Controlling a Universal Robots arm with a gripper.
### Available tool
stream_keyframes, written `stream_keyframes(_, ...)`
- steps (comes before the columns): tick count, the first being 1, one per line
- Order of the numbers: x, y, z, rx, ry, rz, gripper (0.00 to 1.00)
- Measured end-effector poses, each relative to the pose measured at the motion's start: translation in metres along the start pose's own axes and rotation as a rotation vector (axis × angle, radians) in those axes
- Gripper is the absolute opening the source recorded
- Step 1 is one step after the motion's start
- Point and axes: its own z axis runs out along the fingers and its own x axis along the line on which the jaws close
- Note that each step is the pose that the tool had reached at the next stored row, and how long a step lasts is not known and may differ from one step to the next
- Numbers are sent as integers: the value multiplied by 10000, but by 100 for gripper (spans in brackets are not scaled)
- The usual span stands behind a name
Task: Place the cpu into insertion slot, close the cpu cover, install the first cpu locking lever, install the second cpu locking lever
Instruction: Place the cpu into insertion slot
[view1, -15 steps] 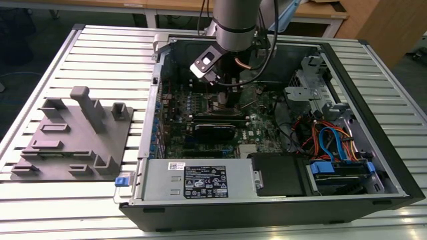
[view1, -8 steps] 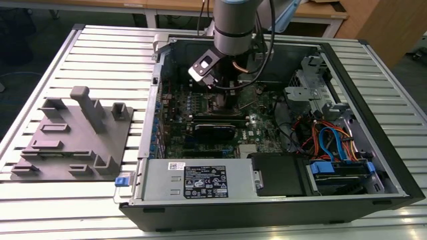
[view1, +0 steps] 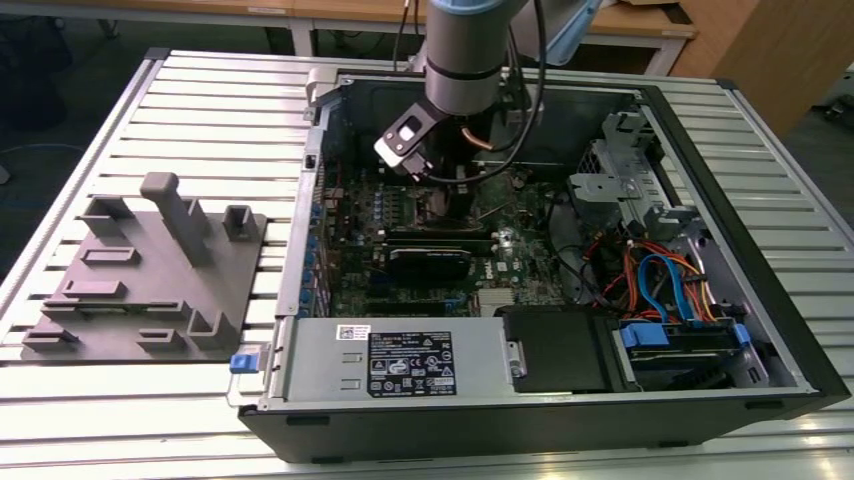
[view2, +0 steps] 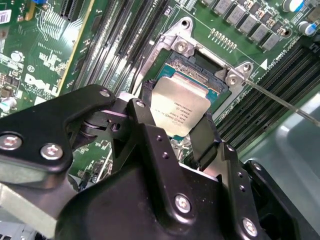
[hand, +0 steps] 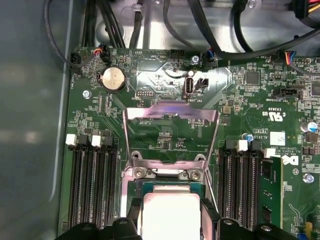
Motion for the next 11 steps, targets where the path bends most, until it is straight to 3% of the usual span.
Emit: stream_keyframes(11, 5, -19, 67, 0, 1, 5, 55)
